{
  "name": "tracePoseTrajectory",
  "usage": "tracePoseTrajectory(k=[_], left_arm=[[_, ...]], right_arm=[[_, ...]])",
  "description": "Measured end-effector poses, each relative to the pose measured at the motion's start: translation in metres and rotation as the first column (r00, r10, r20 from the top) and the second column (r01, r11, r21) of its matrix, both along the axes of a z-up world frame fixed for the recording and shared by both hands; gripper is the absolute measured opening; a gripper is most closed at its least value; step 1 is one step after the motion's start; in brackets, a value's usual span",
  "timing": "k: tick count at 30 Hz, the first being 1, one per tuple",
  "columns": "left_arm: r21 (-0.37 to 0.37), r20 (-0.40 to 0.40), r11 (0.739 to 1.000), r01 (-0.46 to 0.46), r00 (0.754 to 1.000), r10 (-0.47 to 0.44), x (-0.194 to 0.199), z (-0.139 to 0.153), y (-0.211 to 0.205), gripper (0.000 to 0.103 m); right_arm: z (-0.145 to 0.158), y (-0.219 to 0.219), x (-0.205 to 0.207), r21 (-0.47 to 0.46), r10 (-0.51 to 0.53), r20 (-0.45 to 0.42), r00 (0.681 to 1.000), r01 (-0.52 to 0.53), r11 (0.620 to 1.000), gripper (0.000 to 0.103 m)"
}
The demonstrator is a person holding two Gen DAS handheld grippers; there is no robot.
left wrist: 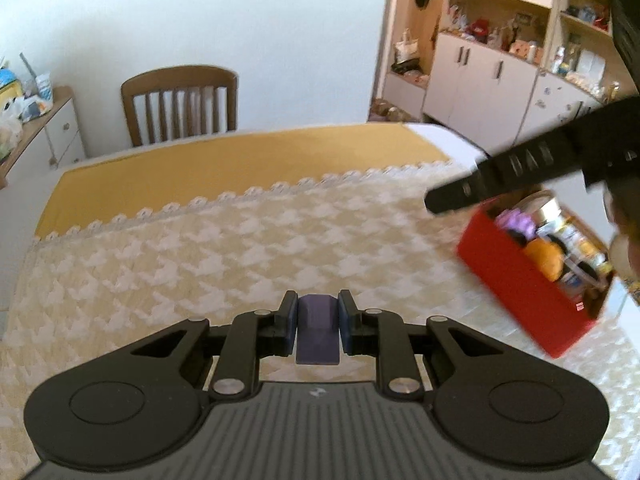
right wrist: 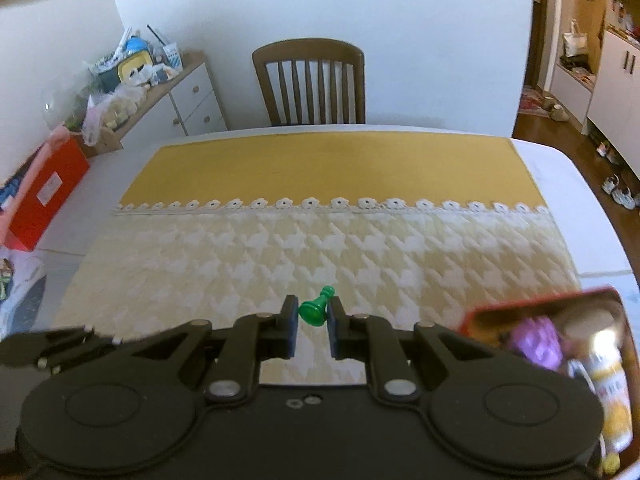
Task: Organize rigid objects
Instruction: 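Carry the purple block with the left tool while the right tool carries the green pawn to the tin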
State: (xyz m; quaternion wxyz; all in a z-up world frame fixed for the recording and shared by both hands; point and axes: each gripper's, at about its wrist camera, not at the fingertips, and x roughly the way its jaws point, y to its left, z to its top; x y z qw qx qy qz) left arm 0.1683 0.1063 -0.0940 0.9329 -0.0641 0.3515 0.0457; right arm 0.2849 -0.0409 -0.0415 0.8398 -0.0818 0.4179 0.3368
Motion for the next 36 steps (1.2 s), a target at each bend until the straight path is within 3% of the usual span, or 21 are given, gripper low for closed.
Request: tracePoseTrajectory(k=[10,19,36], left_arm=[[0.002,0.019,0.996,0.088,0.996,-0.088,0.007,0.034,-0.044,0.020],[0.015,0.030,0.992,0.124,0.992,-0.125,0.031,0.048,-0.093,0.020],[0.044,-0.052,0.970,0.237,0.971,-0.235,0.109,0.033,-0.202,0.020]], right_arm=[[0.021,-0.067,-0.033,0.032,-0.051,0.025,0.998,0.050,0.998,0.014],[0.019,-0.133,-0.026,0.045,-0.076,0.048,0.996,0.073,0.996,0.014],[-0.018,-0.219,0.013,0.001,-0.050,0.034,0.998,0.050,0.999,0.014]])
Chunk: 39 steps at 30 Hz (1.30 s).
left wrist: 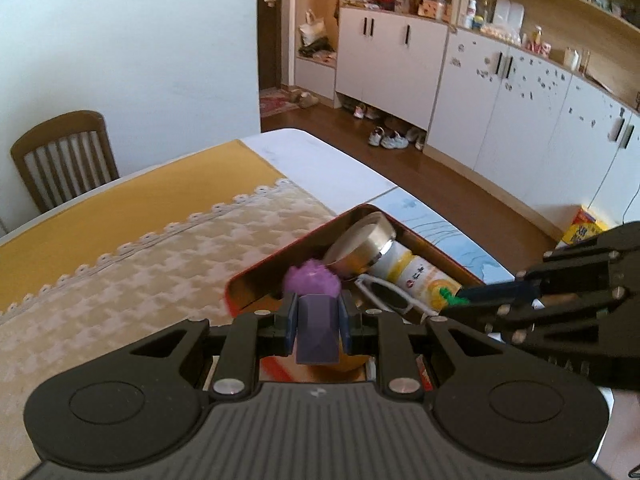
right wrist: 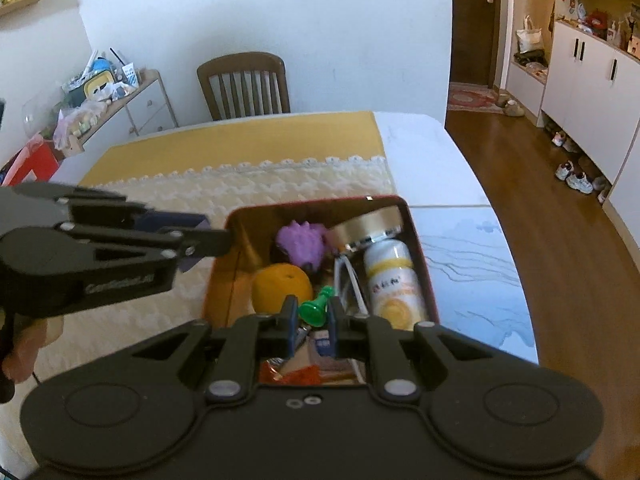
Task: Organize rigid objects
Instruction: 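Carry the purple block with the left tool while the right tool carries the green pawn to the tin, then open the left tool to drop the purple block in the tin while the right tool releases the pawn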
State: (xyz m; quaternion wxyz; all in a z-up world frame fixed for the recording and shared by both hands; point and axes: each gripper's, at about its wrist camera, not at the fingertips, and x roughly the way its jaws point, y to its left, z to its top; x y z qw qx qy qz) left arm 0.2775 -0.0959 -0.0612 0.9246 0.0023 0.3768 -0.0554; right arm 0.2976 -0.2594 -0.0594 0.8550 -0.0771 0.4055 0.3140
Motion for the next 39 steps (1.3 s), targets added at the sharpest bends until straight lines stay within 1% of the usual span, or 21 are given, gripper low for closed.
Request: tracePoseTrajectory(k=[4,8,11,13,15,19,22,26,32,39], left_arm=[[-0.006,-0.032,1.000,-0.009,0.999,0.009,0.021,-0.007,-0.009,0.020],[0.000,-0.072,1.000,-0.028,0.997,0.027,0.039,-0.017,-0.013,0.021],[0.021,-0.088,1.000,-0.016,0.996,0.018,0.049,-0.024,-0.021,0.021],[0.005,-0.105,1.000,0.001,0.994,-0.001,0.054,-0.028,-0.026,0.021],[0.009,-0.119,1.000,0.018,0.993,-0.017,0.059,-0.032,-0.032,0.021],[0.006,-0.150,0.999,0.047,0.988,-0.045,0.065,-0.041,-0.041,0.021],[-0.010,-0.182,0.999,0.035,0.983,-0.037,0.069,-0.048,-0.042,0.021],[-0.039,-0.200,0.999,0.016,0.980,-0.024,0.074,-0.053,-0.039,0.021],[-0.056,-0.201,0.998,0.007,0.979,-0.018,0.074,-0.053,-0.037,0.021],[-0.066,-0.186,0.998,-0.010,0.983,-0.003,0.067,-0.050,-0.034,0.021]], right_arm=[[-0.008,-0.002,0.001,-0.002,0.043,-0.012,0.999,-0.043,0.999,0.014],[-0.014,0.005,0.004,-0.019,0.083,-0.012,0.996,-0.083,0.996,0.014],[-0.022,0.010,0.006,-0.031,0.113,-0.024,0.993,-0.114,0.993,0.014],[-0.026,0.014,0.005,-0.046,0.136,-0.025,0.990,-0.137,0.989,0.014],[-0.031,0.014,0.005,-0.058,0.148,-0.031,0.989,-0.150,0.987,0.014],[-0.038,0.014,0.009,-0.071,0.153,-0.045,0.987,-0.155,0.985,0.013],[-0.042,0.012,0.011,-0.074,0.151,-0.058,0.987,-0.155,0.985,0.014],[-0.045,0.009,0.010,-0.075,0.151,-0.077,0.985,-0.157,0.985,0.014],[-0.046,0.006,0.010,-0.062,0.133,-0.100,0.986,-0.140,0.988,0.020],[-0.040,0.002,0.009,-0.034,0.098,-0.122,0.988,-0.103,0.994,0.026]])
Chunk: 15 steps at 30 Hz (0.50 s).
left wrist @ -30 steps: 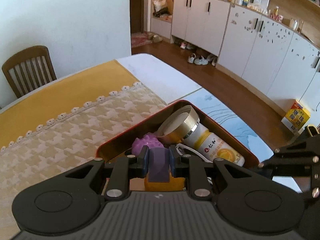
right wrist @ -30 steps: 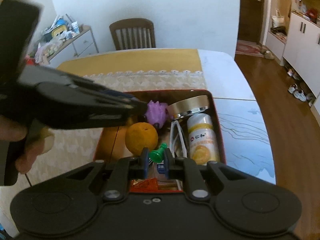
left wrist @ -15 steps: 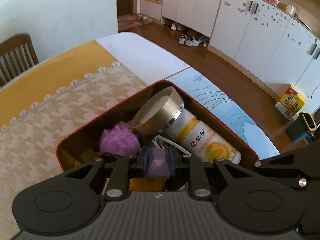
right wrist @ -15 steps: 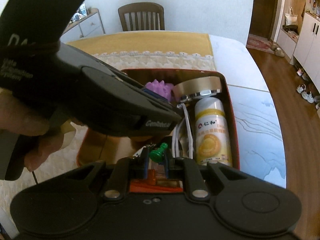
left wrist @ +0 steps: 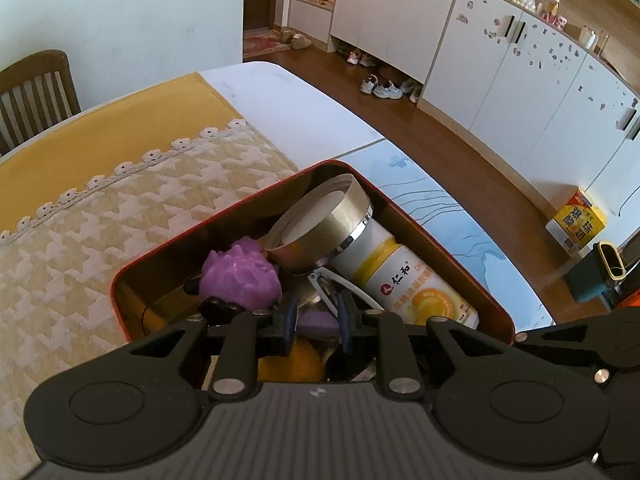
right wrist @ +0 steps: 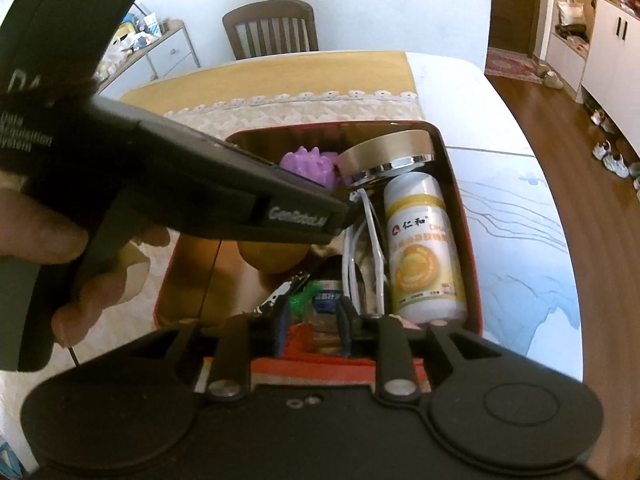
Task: Organize rigid objects
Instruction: 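Open the left tool to drop the purple block in the tin while the right tool releases the pawn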
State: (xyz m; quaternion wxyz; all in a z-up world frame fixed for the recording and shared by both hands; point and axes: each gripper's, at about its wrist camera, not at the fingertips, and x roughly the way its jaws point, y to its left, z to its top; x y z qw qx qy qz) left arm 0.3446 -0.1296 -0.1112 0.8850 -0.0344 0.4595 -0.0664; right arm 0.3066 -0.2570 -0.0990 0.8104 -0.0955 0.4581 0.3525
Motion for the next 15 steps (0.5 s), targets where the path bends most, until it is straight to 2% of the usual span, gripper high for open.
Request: tracePoseTrajectory(k=[10,15], left_arm=[[-0.010,0.051,1.000,0.005,0.999,-0.004,-0.027,0.017,0.011,0.021],[-0.011,0.077,1.000,0.014,0.997,-0.013,-0.044,0.026,0.019,0.021]], right_arm=[[0.020,-0.010,-0.006,0.038,-0.071,0.025,0.997,0.070,0.997,0.045],[0.026,-0.016,-0.014,0.046,-0.117,0.043,0.992,0.115,0.992,0.051]])
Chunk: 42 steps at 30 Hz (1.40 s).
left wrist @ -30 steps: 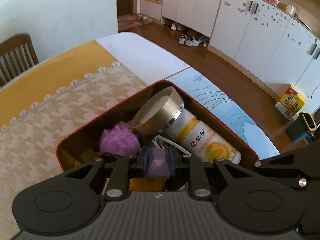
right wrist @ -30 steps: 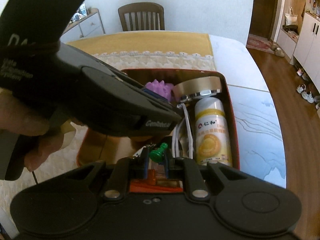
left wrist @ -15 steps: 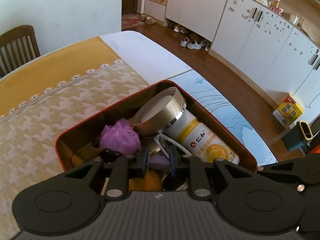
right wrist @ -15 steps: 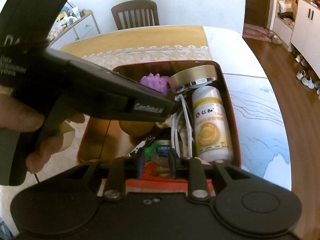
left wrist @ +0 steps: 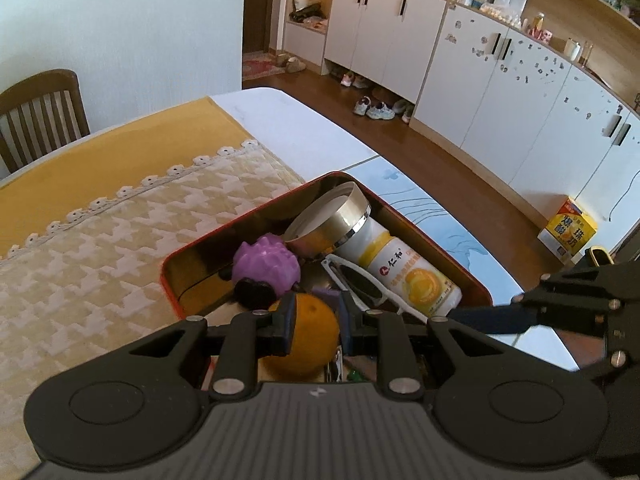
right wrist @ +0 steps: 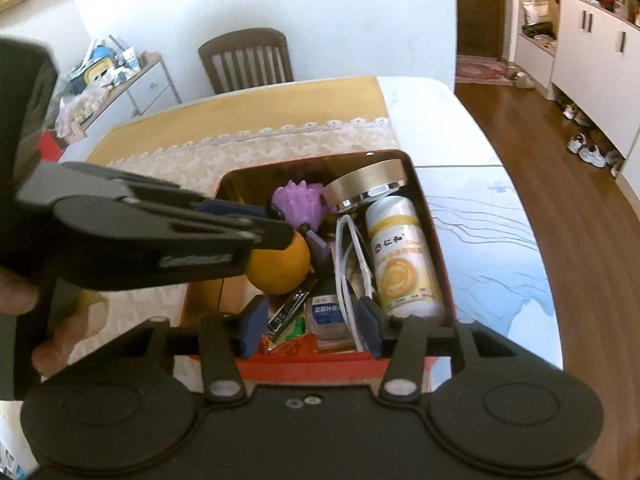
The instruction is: Organize rigid objects
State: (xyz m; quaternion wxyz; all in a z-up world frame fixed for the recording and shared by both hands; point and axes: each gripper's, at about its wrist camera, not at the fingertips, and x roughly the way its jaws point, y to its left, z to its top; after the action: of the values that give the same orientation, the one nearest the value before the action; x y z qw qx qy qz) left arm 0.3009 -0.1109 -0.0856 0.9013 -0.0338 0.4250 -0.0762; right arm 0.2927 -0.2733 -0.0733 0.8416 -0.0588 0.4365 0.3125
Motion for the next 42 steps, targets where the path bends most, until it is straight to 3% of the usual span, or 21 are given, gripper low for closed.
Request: tracePoseTrajectory(k=[7,9,11,14,16,20,24,33,37,42], left_arm=[[0.012,0.056,1.000,0.028,0.998,-0.028,-0.030,0.018,0.011,0.021],[0.011,0.071,0.999,0.038,0.997,-0.038,-0.037,0.022,0.013,0.028],[0.012,0.093,0.999,0.045,0.995,-0.046,-0.047,0.027,0.015,0.052],[0.004,0.130,0.999,0.038,0.991,-0.038,-0.060,0.035,0.023,0.069],[-0.002,0.140,0.999,0.037,0.989,-0.036,-0.067,0.040,0.028,0.069],[0.000,0.167,0.999,0.036,0.985,-0.035,-0.083,0.048,0.035,0.078],[-0.022,0.179,0.999,0.034,0.983,-0.030,-0.096,0.054,0.043,0.079],[-0.040,0.205,0.999,0.017,0.979,-0.009,-0.124,0.067,0.054,0.087],[-0.055,0.220,0.998,-0.004,0.975,0.016,-0.136,0.073,0.059,0.103],[-0.104,0.212,0.995,-0.001,0.977,0.023,-0.147,0.076,0.066,0.103]], right_arm=[[0.010,-0.003,-0.010,0.022,-0.058,0.037,0.998,0.057,0.998,0.064],[0.011,-0.001,-0.014,0.026,-0.067,0.051,0.996,0.066,0.997,0.067],[0.014,0.001,-0.020,0.030,-0.072,0.066,0.995,0.070,0.997,0.071],[0.019,0.002,-0.030,0.042,-0.087,0.079,0.993,0.084,0.996,0.078],[0.024,0.002,-0.037,0.054,-0.096,0.090,0.991,0.091,0.994,0.087],[0.033,0.002,-0.052,0.065,-0.110,0.130,0.985,0.102,0.993,0.094],[0.041,0.000,-0.063,0.095,-0.139,0.154,0.978,0.126,0.988,0.103],[0.056,0.000,-0.087,0.113,-0.199,0.217,0.956,0.178,0.978,0.103],[0.061,0.001,-0.098,0.121,-0.216,0.236,0.947,0.192,0.974,0.103],[0.066,0.003,-0.109,0.124,-0.235,0.250,0.939,0.210,0.970,0.103]])
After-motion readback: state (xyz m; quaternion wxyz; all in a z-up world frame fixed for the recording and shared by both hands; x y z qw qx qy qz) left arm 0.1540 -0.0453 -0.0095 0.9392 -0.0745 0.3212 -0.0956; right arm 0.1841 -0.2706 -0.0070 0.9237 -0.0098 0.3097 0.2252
